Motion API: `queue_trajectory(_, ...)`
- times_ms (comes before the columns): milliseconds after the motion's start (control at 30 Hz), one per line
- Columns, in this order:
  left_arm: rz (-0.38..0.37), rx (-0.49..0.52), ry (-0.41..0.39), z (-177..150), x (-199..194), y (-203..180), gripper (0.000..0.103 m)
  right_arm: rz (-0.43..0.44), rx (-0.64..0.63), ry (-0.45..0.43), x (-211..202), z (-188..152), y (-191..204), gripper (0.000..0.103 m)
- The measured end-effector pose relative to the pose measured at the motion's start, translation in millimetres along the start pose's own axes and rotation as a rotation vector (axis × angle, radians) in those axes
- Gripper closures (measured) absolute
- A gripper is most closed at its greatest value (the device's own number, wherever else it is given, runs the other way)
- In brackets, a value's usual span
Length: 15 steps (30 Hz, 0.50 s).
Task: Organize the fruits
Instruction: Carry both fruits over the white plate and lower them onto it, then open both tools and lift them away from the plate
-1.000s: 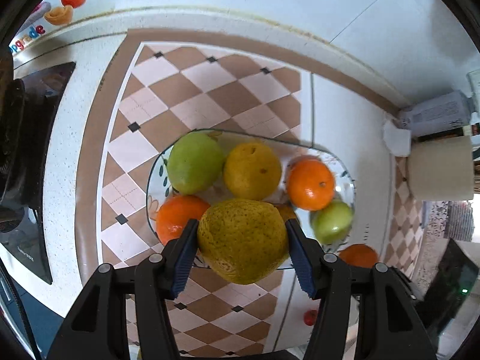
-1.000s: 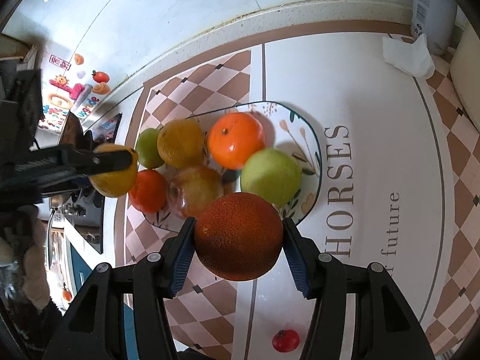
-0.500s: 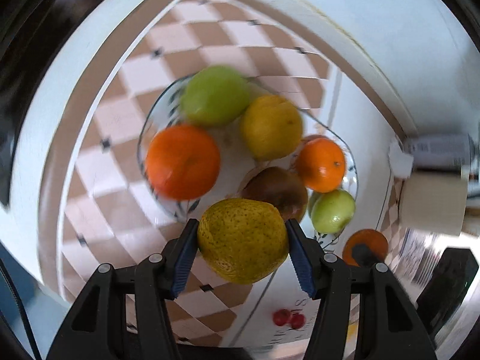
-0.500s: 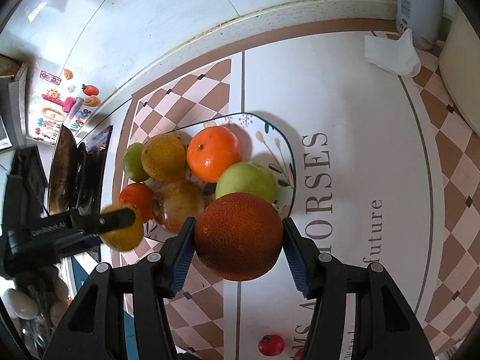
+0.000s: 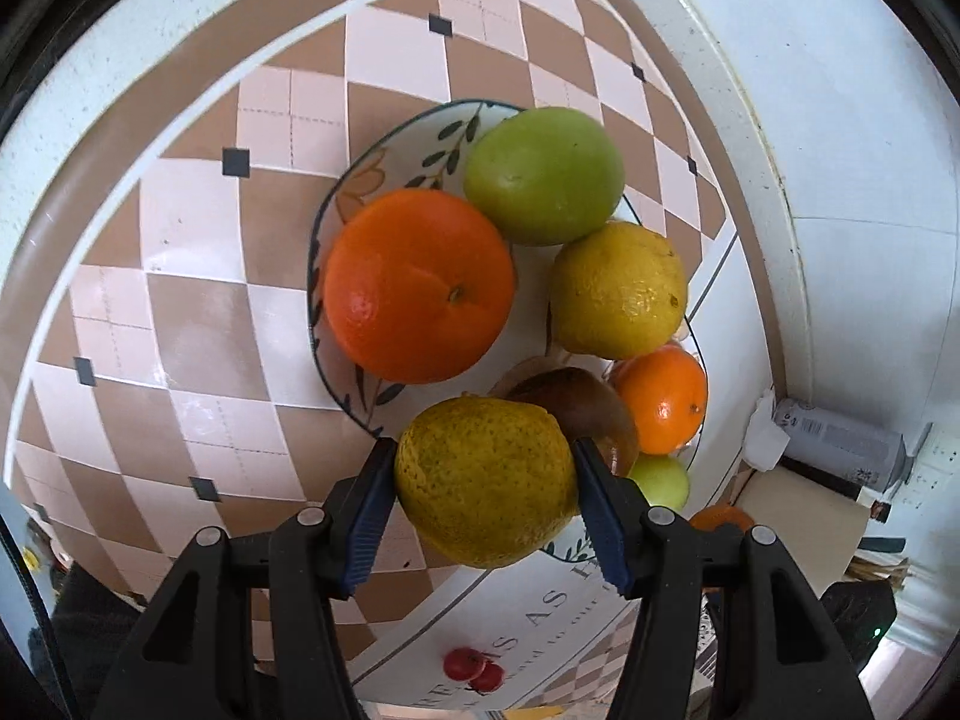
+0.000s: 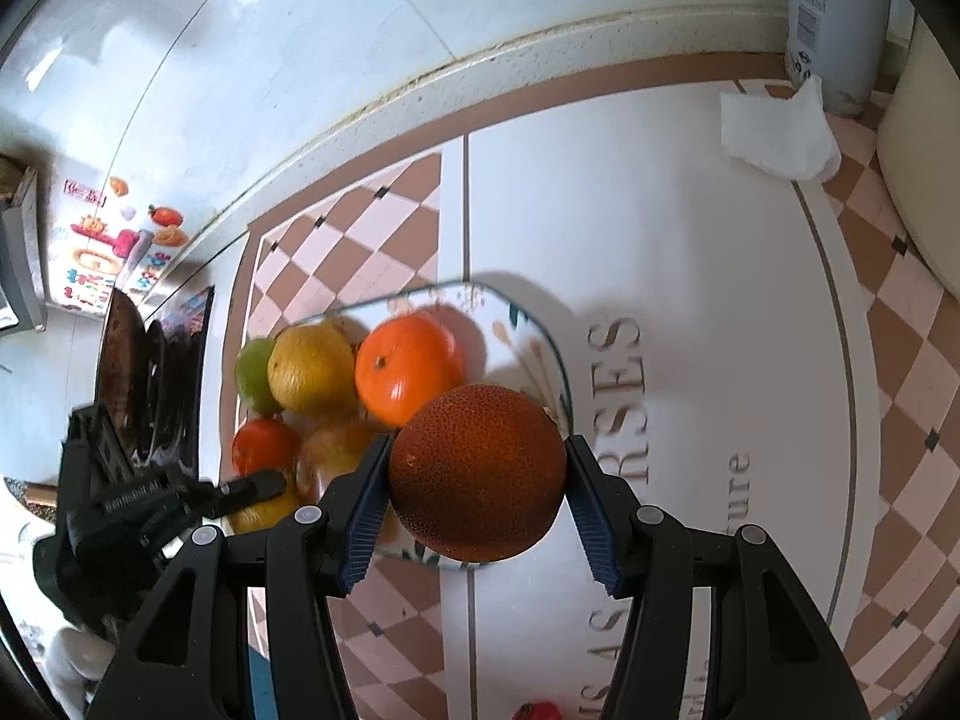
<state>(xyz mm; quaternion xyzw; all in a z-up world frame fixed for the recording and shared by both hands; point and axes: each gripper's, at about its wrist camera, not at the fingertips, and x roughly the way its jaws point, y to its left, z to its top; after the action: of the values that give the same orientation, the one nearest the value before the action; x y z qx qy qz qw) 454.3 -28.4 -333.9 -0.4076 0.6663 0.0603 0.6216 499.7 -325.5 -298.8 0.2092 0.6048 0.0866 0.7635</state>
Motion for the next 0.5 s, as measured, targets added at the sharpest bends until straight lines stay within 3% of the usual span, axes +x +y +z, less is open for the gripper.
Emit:
queue_trajectory(267,0.023,0.038,-0.019,9.5,1.5,-4.3,0.044,-0.044,-0.036,0.0,16.5,34.0,11.7,0.044)
queue_trajectory(500,0.059,0.101,-0.013,6.9,-6.3,-11.6,0.044,-0.081,-0.079,0.083,40.4,43.7,20.4,0.043)
